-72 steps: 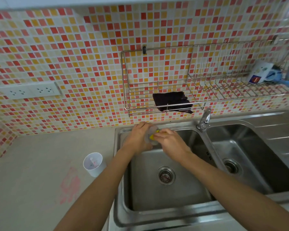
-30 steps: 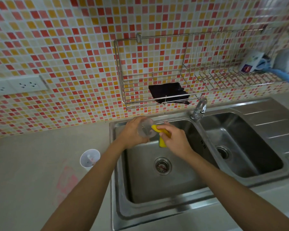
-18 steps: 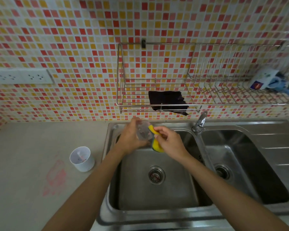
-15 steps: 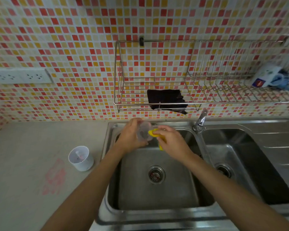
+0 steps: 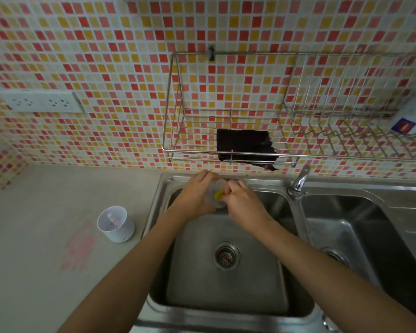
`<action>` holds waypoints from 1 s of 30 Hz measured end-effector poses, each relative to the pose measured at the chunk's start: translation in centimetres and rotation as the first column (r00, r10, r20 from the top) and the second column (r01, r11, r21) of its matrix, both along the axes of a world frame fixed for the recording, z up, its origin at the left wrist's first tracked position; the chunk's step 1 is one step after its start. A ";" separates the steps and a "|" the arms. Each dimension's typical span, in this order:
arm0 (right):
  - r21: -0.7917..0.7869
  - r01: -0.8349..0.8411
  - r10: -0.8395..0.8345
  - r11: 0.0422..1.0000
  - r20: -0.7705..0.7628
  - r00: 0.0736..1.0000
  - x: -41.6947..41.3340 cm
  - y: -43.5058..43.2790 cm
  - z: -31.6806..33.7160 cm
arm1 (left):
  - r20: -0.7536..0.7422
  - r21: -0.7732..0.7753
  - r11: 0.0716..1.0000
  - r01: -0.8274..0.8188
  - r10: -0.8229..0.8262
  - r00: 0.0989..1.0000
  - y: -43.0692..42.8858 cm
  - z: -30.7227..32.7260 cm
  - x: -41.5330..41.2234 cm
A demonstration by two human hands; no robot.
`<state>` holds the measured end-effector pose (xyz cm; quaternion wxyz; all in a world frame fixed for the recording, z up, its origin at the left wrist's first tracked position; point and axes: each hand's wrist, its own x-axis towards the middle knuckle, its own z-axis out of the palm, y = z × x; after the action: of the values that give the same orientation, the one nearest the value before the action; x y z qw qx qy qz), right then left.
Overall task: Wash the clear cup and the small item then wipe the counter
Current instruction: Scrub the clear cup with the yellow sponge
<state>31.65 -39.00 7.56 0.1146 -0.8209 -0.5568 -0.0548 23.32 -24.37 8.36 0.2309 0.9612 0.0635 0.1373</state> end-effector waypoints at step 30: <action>0.274 -0.037 0.058 0.961 -0.069 0.996 2.2 -3.1 0.2 | -0.067 -0.367 0.929 -0.046 0.022 0.997 -0.5 -0.4 0.6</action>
<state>33.83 -42.10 7.72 0.2490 -0.7853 -0.5586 -0.0966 23.95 -24.89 7.95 0.4026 0.9033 0.1119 0.0972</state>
